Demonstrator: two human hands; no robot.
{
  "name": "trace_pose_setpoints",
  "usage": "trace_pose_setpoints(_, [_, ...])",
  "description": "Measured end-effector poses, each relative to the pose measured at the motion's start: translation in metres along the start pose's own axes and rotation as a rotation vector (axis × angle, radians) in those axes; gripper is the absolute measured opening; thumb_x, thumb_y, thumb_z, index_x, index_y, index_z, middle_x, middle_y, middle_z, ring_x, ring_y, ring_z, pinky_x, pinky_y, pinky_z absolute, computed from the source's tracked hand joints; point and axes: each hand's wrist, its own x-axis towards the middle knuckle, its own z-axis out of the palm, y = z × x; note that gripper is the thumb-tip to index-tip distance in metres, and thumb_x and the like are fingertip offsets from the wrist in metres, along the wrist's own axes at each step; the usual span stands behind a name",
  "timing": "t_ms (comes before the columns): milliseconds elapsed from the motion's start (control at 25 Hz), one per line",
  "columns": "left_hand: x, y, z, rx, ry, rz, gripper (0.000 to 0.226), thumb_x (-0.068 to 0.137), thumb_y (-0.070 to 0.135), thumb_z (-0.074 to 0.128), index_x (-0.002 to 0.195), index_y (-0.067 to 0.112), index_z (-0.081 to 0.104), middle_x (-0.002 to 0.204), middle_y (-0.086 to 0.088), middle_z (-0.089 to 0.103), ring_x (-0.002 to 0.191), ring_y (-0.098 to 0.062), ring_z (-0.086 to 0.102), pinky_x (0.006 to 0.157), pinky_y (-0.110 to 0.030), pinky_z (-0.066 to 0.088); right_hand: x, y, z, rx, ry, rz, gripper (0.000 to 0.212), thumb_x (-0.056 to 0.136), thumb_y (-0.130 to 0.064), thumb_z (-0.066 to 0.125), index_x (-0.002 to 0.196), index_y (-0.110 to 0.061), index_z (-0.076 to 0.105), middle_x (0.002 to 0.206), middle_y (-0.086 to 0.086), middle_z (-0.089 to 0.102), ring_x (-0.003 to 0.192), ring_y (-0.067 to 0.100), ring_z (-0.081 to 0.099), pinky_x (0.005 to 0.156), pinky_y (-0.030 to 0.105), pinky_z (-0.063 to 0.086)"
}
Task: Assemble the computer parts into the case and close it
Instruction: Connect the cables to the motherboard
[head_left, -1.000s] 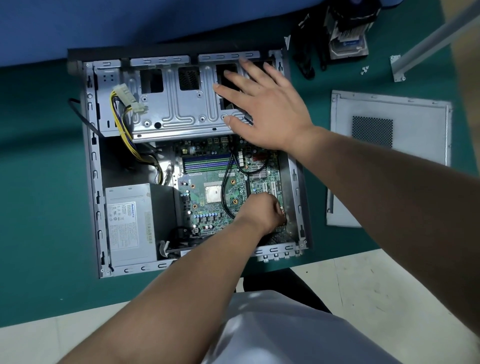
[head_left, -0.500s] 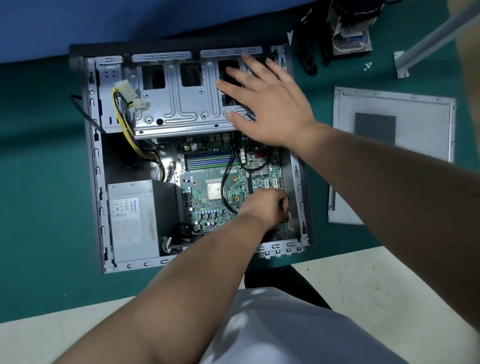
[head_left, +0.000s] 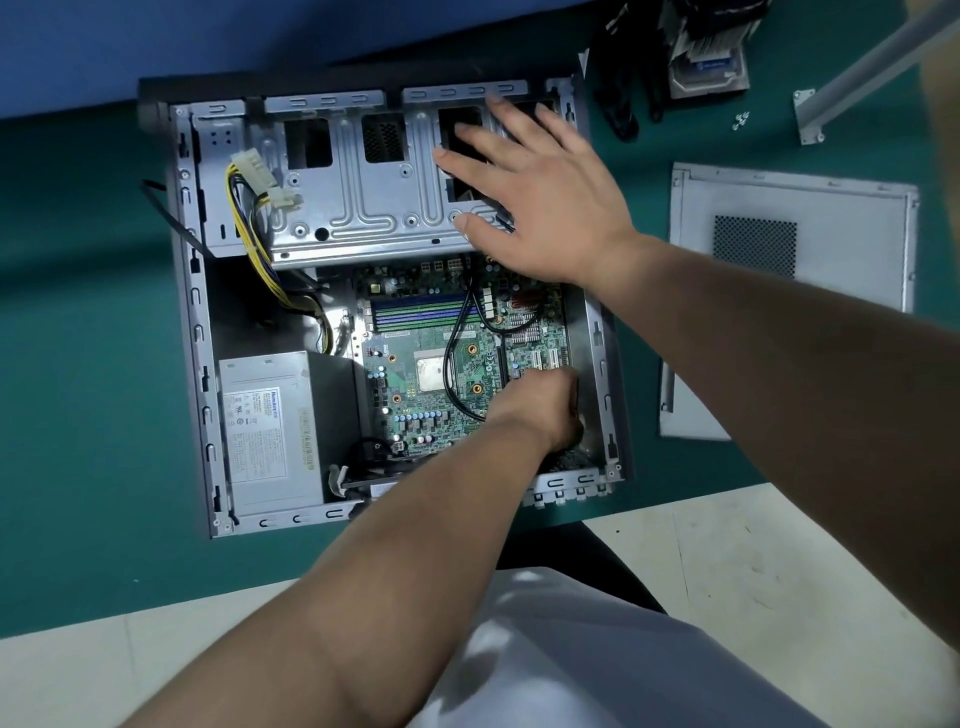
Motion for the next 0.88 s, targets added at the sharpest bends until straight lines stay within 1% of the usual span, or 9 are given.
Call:
trace_pose_setpoints(120, [0.001, -0.003, -0.001, -0.034, -0.007, 0.011, 0.032, 0.090, 0.008, 0.069, 0.116, 0.023, 0.058, 0.092, 0.002, 0.059, 0.086, -0.024, 0.061, 0.079, -0.037, 0.056, 0.000, 0.000, -0.001, 0.003, -0.007, 0.002, 0.064, 0.100, -0.065, 0.024, 0.159, -0.042, 0.027, 0.165, -0.006, 0.032, 0.157, 0.021, 0.013, 0.126, 0.049, 0.010])
trace_pose_setpoints(240, [0.000, -0.005, -0.003, -0.108, -0.011, 0.008, 0.026, 0.090, 0.014, 0.073, 0.099, 0.026, 0.051, 0.089, 0.004, 0.059, 0.085, -0.021, 0.060, 0.079, -0.035, 0.053, 0.000, 0.000, -0.001, 0.002, -0.012, 0.007, 0.063, 0.100, -0.065, 0.024, 0.159, -0.042, 0.027, 0.165, -0.007, 0.032, 0.157, 0.020, 0.013, 0.126, 0.049, 0.009])
trace_pose_setpoints(280, [0.000, -0.004, -0.003, -0.114, -0.005, -0.003, 0.027, 0.090, 0.013, 0.072, 0.100, 0.026, 0.051, 0.087, 0.005, 0.058, 0.085, -0.021, 0.060, 0.078, -0.034, 0.053, 0.000, 0.000, -0.001, 0.003, -0.014, 0.008, 0.063, 0.100, -0.065, 0.024, 0.159, -0.042, 0.027, 0.165, -0.007, 0.032, 0.157, 0.020, 0.013, 0.126, 0.049, 0.009])
trace_pose_setpoints(320, [-0.001, -0.002, -0.003, -0.106, -0.003, -0.013, 0.027, 0.090, 0.011, 0.071, 0.105, 0.024, 0.052, 0.088, 0.004, 0.058, 0.086, -0.022, 0.060, 0.079, -0.035, 0.053, 0.000, 0.000, -0.001, 0.004, -0.016, 0.008, 0.063, 0.100, -0.065, 0.024, 0.159, -0.042, 0.027, 0.165, -0.007, 0.032, 0.157, 0.020, 0.013, 0.126, 0.049, 0.009])
trace_pose_setpoints(440, [0.000, 0.003, -0.002, -0.074, -0.014, -0.052, 0.040, 0.089, 0.006, 0.068, 0.125, 0.017, 0.055, 0.105, -0.007, 0.065, 0.097, -0.029, 0.065, 0.089, -0.042, 0.058, 0.001, 0.000, 0.000, 0.003, -0.007, 0.004, 0.064, 0.099, -0.066, 0.023, 0.158, -0.042, 0.028, 0.165, -0.007, 0.033, 0.157, 0.020, 0.013, 0.126, 0.049, 0.010])
trace_pose_setpoints(560, [0.004, 0.004, -0.002, -0.075, -0.011, -0.079, 0.037, 0.090, 0.006, 0.067, 0.124, 0.017, 0.056, 0.110, -0.009, 0.065, 0.101, -0.031, 0.066, 0.092, -0.046, 0.058, 0.000, 0.000, 0.001, 0.012, -0.010, 0.003, 0.065, 0.099, -0.066, 0.022, 0.158, -0.041, 0.029, 0.164, -0.006, 0.034, 0.157, 0.021, 0.014, 0.126, 0.049, 0.010])
trace_pose_setpoints(680, [0.006, 0.004, -0.003, -0.070, -0.026, -0.063, 0.040, 0.090, 0.006, 0.068, 0.127, 0.016, 0.056, 0.110, -0.008, 0.065, 0.102, -0.029, 0.066, 0.094, -0.041, 0.057, 0.000, 0.001, -0.001, 0.010, -0.016, 0.006, 0.064, 0.099, -0.066, 0.022, 0.158, -0.042, 0.028, 0.164, -0.006, 0.033, 0.157, 0.021, 0.013, 0.126, 0.049, 0.010])
trace_pose_setpoints(760, [0.001, 0.002, -0.007, -0.054, -0.072, -0.009, 0.037, 0.091, 0.011, 0.072, 0.124, 0.016, 0.056, 0.109, -0.006, 0.065, 0.103, -0.026, 0.064, 0.087, -0.033, 0.052, 0.000, 0.000, -0.003, 0.007, -0.025, 0.005, 0.064, 0.099, -0.066, 0.022, 0.158, -0.042, 0.027, 0.165, -0.006, 0.033, 0.157, 0.020, 0.013, 0.126, 0.049, 0.009])
trace_pose_setpoints(880, [-0.012, -0.010, -0.025, 0.006, -0.081, 0.097, 0.026, 0.091, 0.020, 0.075, 0.110, 0.022, 0.057, 0.097, 0.001, 0.062, 0.098, -0.024, 0.063, 0.078, -0.030, 0.045, 0.000, 0.000, -0.003, 0.007, -0.040, 0.001, 0.065, 0.098, -0.066, 0.023, 0.158, -0.043, 0.027, 0.165, -0.007, 0.033, 0.157, 0.020, 0.013, 0.126, 0.049, 0.010])
